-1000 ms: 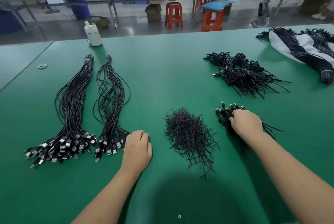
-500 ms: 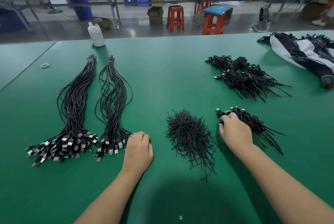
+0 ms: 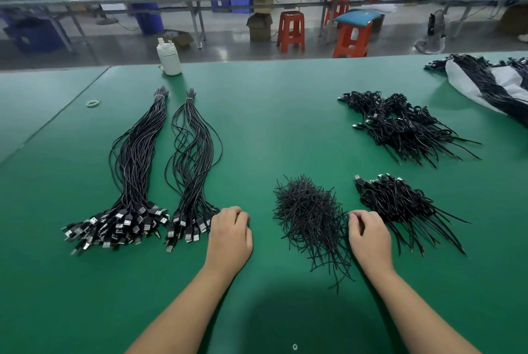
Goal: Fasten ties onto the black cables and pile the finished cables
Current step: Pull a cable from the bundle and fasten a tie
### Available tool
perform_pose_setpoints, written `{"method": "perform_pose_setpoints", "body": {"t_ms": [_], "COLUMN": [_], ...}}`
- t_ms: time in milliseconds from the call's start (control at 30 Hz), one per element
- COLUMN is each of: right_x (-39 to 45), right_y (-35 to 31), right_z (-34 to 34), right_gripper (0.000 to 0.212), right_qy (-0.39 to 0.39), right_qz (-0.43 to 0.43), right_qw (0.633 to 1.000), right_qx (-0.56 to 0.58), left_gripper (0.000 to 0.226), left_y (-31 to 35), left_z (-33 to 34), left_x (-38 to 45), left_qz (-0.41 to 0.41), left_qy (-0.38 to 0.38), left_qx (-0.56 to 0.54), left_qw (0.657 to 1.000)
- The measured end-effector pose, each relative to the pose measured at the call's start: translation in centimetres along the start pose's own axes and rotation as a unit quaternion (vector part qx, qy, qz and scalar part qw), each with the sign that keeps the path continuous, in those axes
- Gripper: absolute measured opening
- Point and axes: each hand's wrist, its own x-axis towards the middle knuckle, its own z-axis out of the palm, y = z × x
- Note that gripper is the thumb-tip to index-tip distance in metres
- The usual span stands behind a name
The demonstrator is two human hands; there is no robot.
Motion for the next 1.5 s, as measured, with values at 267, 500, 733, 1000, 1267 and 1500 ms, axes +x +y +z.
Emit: {"method": "perform_pose_setpoints", "body": {"t_ms": [267,500,733,1000,1267,1500], "right_x": [-0.1,-0.1,-0.1,-0.1,-0.3,-0.4], "right_y": [0.0,0.0,-0.1,-0.2,-0.4,-0.5], "right_z": [0.1,0.0,-0.2,-0.2,-0.3,-0.6], "right_gripper": [0.007,0.006,0.010,0.012,0.012,0.009], "right_qy": [-0.004,-0.003,0.002,0.004,0.000,0.019], "right_qz": [-0.012,-0.006,-0.002,0.006,0.008,0.015], "right_qw": [1.000,1.000,1.000,1.000,1.000,0.999], "right_qx": [0.014,0.011,0.019,0.021,0.021,0.041], "left_gripper": [0.026,0.029,0.019,0.010,0.017,0.011], "left_y": [-4.4,-12.3,-11.8,-7.7,1.6,5.5], "left_z": [-4.2,-6.6,-7.0,-8.9,-8.7,-9.8], "left_x": [4.8,7.6,8.2,9.2,7.4,5.7], "left_qz": [-0.204,-0.392,-0.388,-0.199,0.016,0.028], "left_qy": [0.050,-0.198,-0.182,-0.145,-0.369,-0.512], "left_qx": [-0.016,-0.019,-0.004,0.095,0.184,-0.069], "left_qw": [0.978,0.898,0.904,0.965,0.911,0.856]}}
